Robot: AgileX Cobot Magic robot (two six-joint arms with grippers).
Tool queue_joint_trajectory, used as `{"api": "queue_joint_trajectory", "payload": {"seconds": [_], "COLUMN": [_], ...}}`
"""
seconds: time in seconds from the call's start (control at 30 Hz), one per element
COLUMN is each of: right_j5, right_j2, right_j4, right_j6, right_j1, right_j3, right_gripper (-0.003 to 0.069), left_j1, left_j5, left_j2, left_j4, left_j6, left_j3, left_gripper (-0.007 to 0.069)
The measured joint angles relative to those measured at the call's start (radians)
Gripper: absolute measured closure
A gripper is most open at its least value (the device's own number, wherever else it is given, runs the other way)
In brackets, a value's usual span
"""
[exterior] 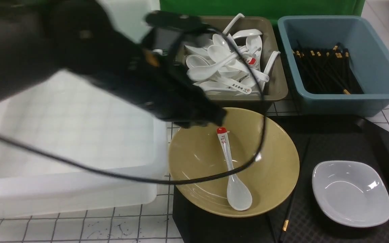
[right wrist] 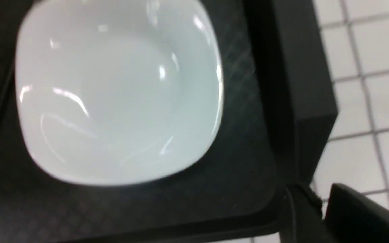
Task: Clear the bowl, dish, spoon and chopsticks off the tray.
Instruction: Use the left arm to grab the soup spoon in the middle
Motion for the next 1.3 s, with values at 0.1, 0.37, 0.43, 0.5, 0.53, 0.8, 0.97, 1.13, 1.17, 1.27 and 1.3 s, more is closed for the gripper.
{"api": "queue_joint_trajectory", "payload": {"seconds": [0.1,0.37,0.43,0.5,0.53,0.8,0.97,1.13,1.17,1.27,1.3], "right_j5": [-0.006,-0.090,-0.094,-0.094,-0.094,-0.094,-0.094,-0.097,-0.098,-0.098,-0.098], "right_j2": [0.002,0.005,0.004,0.004,0.004,0.004,0.004,0.004,0.005,0.005,0.005], "right_j4": [0.046,0.191,0.199,0.215,0.225,0.269,0.277,0.280,0.280,0.280,0.280], "right_j6": [-0.080,-0.261,-0.262,-0.262,-0.262,-0.262,-0.262,-0.262,-0.262,-0.262,-0.262], "right_j1": [0.000,0.002,0.002,0.002,0.002,0.002,0.002,0.002,0.002,0.002,0.002], "right_j3": [0.000,0.000,0.000,0.000,0.000,0.000,0.000,0.000,0.000,0.000,0.000], "right_gripper": [0.0477,0.0421,0.0419,0.0419,0.0419,0.0418,0.0418,0.0418,0.0418,0.0418,0.0418], "left_j1": [-0.030,-0.092,-0.093,-0.093,-0.093,-0.098,-0.098,-0.098,-0.096,-0.082,-0.074], "left_j5": [0.021,0.175,0.180,0.180,0.181,0.183,0.196,0.219,0.208,0.118,0.077], "left_j2": [0.101,0.400,0.449,0.493,0.510,0.562,0.547,0.479,0.454,0.415,0.409], "left_j4": [0.049,0.202,0.220,0.238,0.246,0.260,0.259,0.239,0.242,0.266,0.276], "left_j6": [-0.035,-0.155,-0.177,-0.200,-0.212,-0.235,-0.229,-0.203,-0.202,-0.199,-0.199], "left_j3": [-0.083,-0.302,-0.331,-0.354,-0.360,-0.369,-0.381,-0.457,-0.484,-0.548,-0.564], "left_gripper": [0.0610,0.0309,0.0232,0.0170,0.0153,0.0351,0.0595,0.0632,0.0632,0.0634,0.0636]}}
